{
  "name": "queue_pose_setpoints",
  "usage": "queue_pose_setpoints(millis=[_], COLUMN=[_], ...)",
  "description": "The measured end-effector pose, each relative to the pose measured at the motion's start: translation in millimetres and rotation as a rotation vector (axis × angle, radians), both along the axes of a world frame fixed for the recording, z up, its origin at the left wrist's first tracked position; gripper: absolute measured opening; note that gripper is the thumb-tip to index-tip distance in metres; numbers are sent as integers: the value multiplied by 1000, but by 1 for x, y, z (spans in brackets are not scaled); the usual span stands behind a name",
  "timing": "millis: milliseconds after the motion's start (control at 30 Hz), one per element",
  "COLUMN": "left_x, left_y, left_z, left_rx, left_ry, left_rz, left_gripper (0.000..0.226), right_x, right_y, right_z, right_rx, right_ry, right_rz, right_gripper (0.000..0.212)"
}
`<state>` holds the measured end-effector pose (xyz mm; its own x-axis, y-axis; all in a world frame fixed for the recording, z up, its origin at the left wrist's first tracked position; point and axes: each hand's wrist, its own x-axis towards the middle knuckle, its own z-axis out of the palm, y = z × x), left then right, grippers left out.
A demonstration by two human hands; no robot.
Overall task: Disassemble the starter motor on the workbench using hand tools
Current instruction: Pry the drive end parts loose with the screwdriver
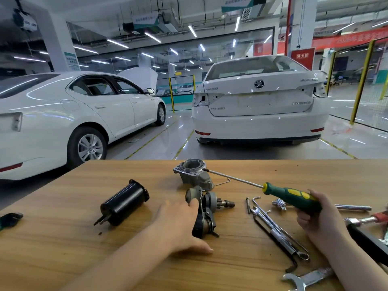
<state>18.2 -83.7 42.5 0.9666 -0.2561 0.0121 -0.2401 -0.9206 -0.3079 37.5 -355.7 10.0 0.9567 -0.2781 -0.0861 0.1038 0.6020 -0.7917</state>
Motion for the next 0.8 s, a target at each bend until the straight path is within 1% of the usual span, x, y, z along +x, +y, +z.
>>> queue_pose_setpoints(millis=[100,200,267,367,467,533,667,700,800], left_x=[2,2,0,0,1,3,7,8,10], left_y=[10,25,37,49,55,58,65,65,68], left_z=[-4,-11,-18,-27,-29,-29,-30,-30,-29], left_rx=[-119,-271,-413,-567,-733,-855,-996,-1026,-1106], left_ry=[4,18,24,24,43,55,74,75,91], left_rz=[-53,-89,-85,-108,-112,-98,-81,-85,-93], left_gripper=[72,63,63,66,59,57,61,60,58], right_x=[-1,-3,-1,0,-2,-5,-10,-10,-9], right_y=[-1,0,0,1,1,2,9,11,19], right_z=[-1,-1,-1,-1,0,1,-3,-4,-3], right_rx=[-7,-21,-26,-45,-106,-185,-499,-515,-471], right_ry=[3,2,2,-21,-60,-92,-172,-194,-207], right_rz=[-14,-36,-54,-109,-187,-224,-292,-305,-338], right_gripper=[19,19,18,17,18,20,23,24,28])
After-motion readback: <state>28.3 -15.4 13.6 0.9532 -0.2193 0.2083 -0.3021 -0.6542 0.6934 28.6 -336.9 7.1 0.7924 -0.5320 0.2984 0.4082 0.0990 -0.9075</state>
